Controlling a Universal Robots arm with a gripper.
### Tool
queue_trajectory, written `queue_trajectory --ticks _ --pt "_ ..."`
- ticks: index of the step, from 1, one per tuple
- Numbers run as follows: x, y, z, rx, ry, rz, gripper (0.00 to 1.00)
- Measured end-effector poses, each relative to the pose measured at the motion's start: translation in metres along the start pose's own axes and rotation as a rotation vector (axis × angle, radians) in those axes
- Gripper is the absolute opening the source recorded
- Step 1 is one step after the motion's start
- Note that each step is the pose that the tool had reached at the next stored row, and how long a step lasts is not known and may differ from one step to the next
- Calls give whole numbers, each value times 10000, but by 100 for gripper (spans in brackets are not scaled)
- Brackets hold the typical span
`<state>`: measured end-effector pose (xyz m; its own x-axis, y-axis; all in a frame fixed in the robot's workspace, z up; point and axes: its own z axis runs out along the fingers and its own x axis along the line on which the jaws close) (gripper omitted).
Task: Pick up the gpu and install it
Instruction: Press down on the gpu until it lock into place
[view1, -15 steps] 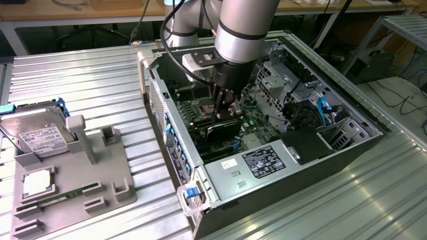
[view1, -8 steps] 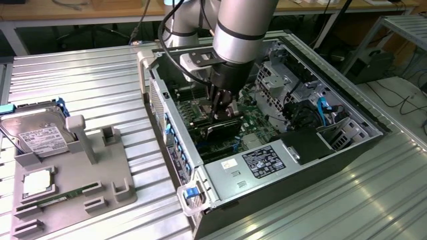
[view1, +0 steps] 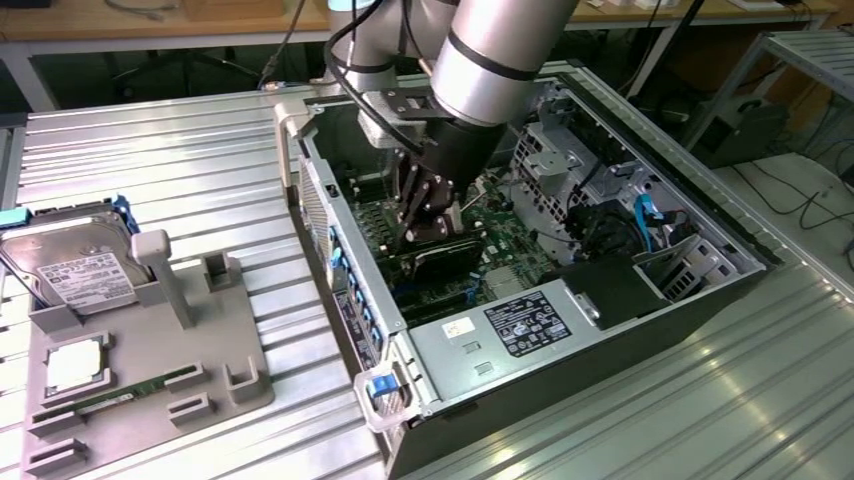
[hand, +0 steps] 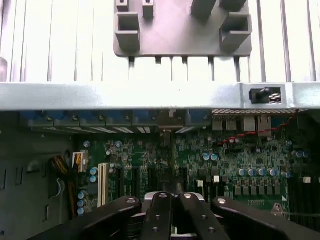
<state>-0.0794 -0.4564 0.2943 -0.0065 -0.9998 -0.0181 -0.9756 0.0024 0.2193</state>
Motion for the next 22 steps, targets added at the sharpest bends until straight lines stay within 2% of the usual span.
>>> queue_trajectory --ticks 2,4,5,6,7,10,11,12,14,17,20,22 --pt "0 -12 -3 -370 0 6 11" --pt "0 -30 -7 -786 0 14 11" --pt "0 -36 -8 -959 1 17 11" --pt "0 -42 -10 -1222 2 24 11" --pt "0 -46 -11 -1378 3 26 11" --pt "0 -53 -13 -1956 4 36 11" --pt "0 -54 -13 -2120 3 39 11" --pt "0 -53 -13 -2212 5 41 11" --pt "0 -53 -11 -2228 5 44 11" --pt "0 -56 -1 -2344 4 43 11" --pt "0 -57 7 -2495 4 47 11" --pt "0 -59 19 -2544 4 49 11"
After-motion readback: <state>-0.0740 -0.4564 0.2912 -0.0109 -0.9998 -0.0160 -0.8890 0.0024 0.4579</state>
